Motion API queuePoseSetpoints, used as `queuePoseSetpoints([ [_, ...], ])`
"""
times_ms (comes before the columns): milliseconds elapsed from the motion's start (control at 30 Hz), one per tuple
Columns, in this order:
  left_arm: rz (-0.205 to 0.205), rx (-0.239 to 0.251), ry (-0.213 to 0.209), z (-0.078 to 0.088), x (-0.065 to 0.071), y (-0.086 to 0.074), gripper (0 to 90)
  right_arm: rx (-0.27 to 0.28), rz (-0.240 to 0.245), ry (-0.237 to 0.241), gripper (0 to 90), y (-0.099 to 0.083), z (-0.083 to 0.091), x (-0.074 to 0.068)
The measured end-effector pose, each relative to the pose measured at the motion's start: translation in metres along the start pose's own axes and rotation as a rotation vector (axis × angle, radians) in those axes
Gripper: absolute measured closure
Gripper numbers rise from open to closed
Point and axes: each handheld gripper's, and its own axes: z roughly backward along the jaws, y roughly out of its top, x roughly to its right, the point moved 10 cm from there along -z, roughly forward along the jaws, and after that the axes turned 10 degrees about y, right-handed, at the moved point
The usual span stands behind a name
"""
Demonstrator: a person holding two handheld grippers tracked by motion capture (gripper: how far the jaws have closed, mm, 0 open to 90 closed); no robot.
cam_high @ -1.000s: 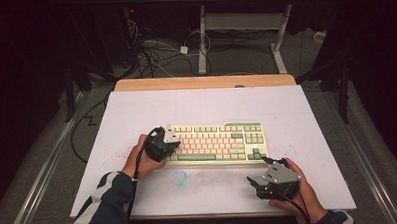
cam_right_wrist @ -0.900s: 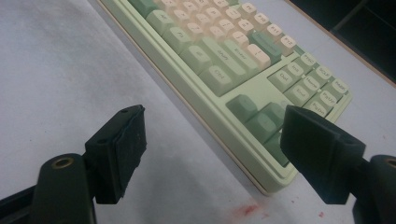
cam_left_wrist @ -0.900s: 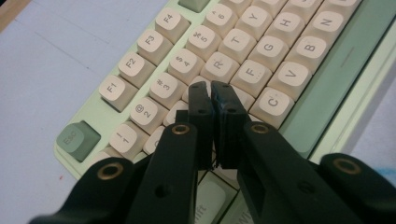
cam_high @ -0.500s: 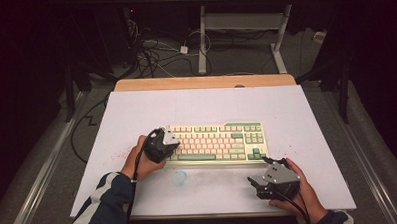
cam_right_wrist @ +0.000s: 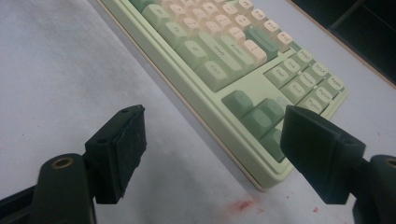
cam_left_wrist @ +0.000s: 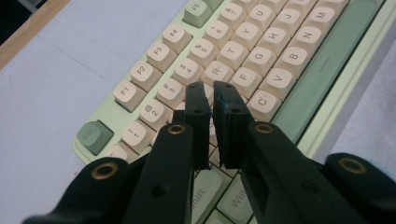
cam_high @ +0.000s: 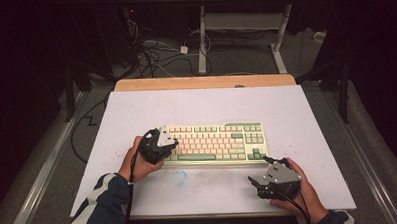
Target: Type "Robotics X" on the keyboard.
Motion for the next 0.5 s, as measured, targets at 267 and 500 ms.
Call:
queuePoseSetpoints([
  [267,-0.015,-0.005,-0.021,0.009,0.006,-0.006,83.6,-0.001,-0.003,0.0,23.3,0.0,0.001,0.0],
  [500,-0.039,-0.015,-0.067,0.015,0.026,-0.01,84.4,0.0,-0.004,-0.002,23.3,0.0,0.001,0.001],
])
